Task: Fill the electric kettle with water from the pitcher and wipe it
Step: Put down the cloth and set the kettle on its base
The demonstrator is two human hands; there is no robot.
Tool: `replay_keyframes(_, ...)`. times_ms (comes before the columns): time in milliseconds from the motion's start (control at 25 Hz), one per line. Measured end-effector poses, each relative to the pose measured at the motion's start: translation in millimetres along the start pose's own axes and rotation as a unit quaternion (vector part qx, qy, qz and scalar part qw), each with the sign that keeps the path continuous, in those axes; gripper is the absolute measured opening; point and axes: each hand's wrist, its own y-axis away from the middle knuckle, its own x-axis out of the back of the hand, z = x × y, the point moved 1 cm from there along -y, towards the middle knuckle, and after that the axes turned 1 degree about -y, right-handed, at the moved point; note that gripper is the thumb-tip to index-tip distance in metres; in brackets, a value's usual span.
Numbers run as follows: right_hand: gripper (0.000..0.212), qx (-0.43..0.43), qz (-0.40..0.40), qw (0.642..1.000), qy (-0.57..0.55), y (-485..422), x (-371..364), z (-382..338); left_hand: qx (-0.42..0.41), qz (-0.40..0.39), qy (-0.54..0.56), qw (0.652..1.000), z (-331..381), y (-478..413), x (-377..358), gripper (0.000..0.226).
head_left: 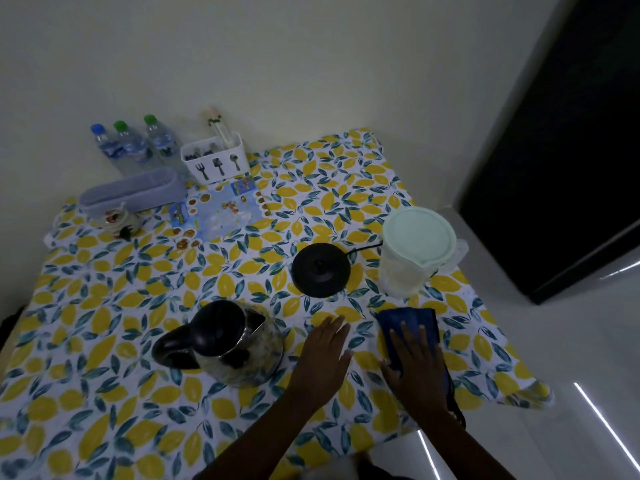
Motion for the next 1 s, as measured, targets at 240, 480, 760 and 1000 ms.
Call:
replay_keyframes(240, 0.078, 0.101, 0.063, 0.988, -0.093, 1.6, 15.1, -78.2, -0.014, 0.115, 0.033, 0.993, -6.8, 32.3, 55.7, 0.042)
replay_keyframes(480, 0.082, 0.182, 0.099, 0.974, -0.094, 7.9, 17.3, -165.0, 0.008, 0.241, 0.019, 0.970, -49.8, 79.7, 122.0, 0.031)
replay_keyframes(760, 0.084, 0.271, 0.092, 0.957, -0.047, 19.5, -0.7, -243.0, 0.090, 0.290, 0.006, 0.953, -126.5, 124.8, 162.7, 0.028)
replay_keyframes(1000, 0.092, 0.256, 0.098, 0.961, 0.039, 25.7, -11.8, -268.4, 0.146, 0.194, 0.127, 0.962, -170.3, 129.5, 157.0, 0.048)
